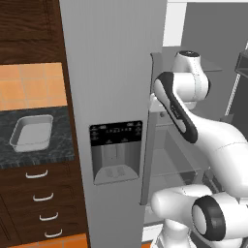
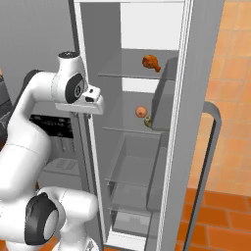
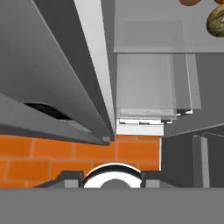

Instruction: Place one onion and one chicken drumstick in each tupperware on the nearby counter, to pack two identical lunches.

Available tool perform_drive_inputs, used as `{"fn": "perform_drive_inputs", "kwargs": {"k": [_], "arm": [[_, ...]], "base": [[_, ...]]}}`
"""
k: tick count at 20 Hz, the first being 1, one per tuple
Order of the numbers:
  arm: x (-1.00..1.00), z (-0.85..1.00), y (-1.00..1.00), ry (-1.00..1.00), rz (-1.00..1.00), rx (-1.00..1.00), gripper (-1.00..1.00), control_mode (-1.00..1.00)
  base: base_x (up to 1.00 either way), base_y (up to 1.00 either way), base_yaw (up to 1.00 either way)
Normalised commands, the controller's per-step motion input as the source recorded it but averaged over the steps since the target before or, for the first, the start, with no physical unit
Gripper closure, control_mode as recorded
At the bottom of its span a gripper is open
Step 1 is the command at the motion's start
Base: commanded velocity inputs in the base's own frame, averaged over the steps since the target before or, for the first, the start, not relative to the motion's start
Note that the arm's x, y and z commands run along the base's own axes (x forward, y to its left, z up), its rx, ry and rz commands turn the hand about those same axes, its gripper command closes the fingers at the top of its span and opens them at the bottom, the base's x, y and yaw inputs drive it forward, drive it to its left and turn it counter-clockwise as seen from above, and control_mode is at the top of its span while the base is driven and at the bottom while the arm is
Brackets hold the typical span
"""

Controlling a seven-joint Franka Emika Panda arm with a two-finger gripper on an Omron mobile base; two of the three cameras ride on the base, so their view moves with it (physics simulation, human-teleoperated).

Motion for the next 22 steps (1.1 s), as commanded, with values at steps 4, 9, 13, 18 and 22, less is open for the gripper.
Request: {"fn": "perform_drive_inputs", "kwargs": {"k": [4,9,13,18,22], "arm": [[0.00,-0.13,-0.36,-0.08,-0.04,0.01,-1.00,-1.00],[0.00,-0.45,-0.74,-0.15,-0.07,0.00,-1.00,-1.00],[0.13,-0.12,-0.46,0.05,-0.06,-0.01,-1.00,-1.00],[0.16,-0.13,-0.43,0.03,-0.06,0.00,-1.00,-1.00],[0.22,-0.18,-0.48,0.00,-0.08,0.00,-1.00,-1.00]], "base": [[0.00,0.00,0.00],[0.00,0.00,0.00],[0.00,0.00,0.00],[0.00,0.00,0.00],[0.00,0.00,0.00]]}}
